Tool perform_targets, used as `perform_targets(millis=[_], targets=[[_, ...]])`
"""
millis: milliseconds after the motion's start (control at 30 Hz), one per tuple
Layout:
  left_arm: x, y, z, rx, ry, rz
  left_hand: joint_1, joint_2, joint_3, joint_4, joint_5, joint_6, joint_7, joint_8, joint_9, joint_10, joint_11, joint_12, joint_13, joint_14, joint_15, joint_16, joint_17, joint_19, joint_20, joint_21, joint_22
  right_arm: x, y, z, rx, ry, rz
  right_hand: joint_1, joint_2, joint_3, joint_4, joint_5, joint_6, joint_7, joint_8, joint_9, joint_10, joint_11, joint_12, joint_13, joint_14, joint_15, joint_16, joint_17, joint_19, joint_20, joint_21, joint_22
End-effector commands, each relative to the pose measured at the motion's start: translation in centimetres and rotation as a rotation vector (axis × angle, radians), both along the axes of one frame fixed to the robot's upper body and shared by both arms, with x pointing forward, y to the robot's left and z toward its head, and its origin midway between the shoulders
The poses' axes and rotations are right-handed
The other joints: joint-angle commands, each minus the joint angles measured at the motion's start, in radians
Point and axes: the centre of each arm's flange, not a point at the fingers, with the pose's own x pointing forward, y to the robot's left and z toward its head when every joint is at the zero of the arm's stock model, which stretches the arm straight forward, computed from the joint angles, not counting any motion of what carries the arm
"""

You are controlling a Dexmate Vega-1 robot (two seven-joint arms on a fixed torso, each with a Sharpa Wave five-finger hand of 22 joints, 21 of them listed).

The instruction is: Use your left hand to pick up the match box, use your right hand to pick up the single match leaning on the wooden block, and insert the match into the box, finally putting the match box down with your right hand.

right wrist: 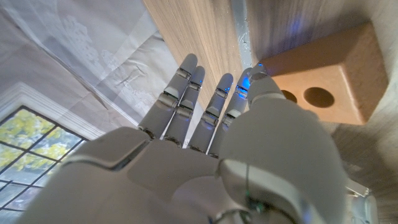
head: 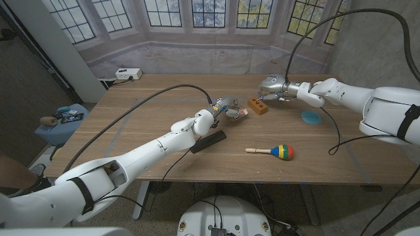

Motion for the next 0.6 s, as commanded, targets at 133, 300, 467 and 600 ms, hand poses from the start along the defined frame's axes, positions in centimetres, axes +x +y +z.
perform_targets(millis=[133,300,467,600], targets=[[-0.5,0.0,-0.2,-0.002,-0.010,-0.004,-0.002,0.001,0.002,0.000,0.006,0.012,-0.010,0.005,0.005,0.001,-0.004,-0.003,0.003,0.002,-0.005,0.002,0.003,0.002,-0.006,0.002,0.003,-1.1,-0.1,0.0,0.006,-0.015,0.002,0.019,-0.002,-0.001,0.000,0.005,0.016,0.002,0.008,0.005,0.015,0.001,0.004,0.003,0.015,-0.172,0.006,0.004,0.010,-0.084,0.007,0.006],[-0.7,0.1,-0.2,-0.010,-0.018,-0.008,-0.002,0.000,0.002,0.000,0.005,0.013,-0.011,0.006,0.005,0.000,-0.004,-0.003,0.003,0.002,-0.005,0.002,0.003,0.001,-0.006,0.002,0.003,-1.5,0.1,0.1,0.008,-0.026,-0.001,0.021,-0.002,-0.003,0.001,0.004,0.016,0.003,0.008,0.005,0.017,-0.001,0.003,0.003,0.018,-0.171,0.006,0.004,0.011,-0.085,0.008,0.006],[-1.0,0.2,-0.2,-0.020,-0.024,-0.013,-0.002,0.000,0.001,0.001,0.005,0.011,-0.011,0.004,0.005,0.000,-0.004,-0.003,0.003,0.001,-0.005,0.002,0.003,0.001,-0.006,0.002,0.003,-2.1,0.3,0.3,0.026,-0.056,-0.003,0.022,-0.001,-0.004,0.003,0.004,0.016,0.003,0.007,0.005,0.016,-0.002,0.001,0.003,0.020,-0.171,0.005,0.004,0.012,-0.085,0.008,0.006],[-1.1,0.4,0.0,-0.030,-0.032,-0.011,-0.002,0.000,0.001,0.000,0.004,0.012,-0.010,0.004,0.005,0.000,-0.006,-0.003,0.003,0.001,-0.006,0.002,0.003,0.001,-0.008,0.002,0.003,-2.8,0.4,0.7,0.062,-0.098,-0.004,0.024,-0.001,-0.005,0.003,0.004,0.016,0.004,0.007,0.005,0.019,0.002,0.001,0.003,0.024,-0.171,0.005,0.003,0.014,-0.085,0.009,0.006]])
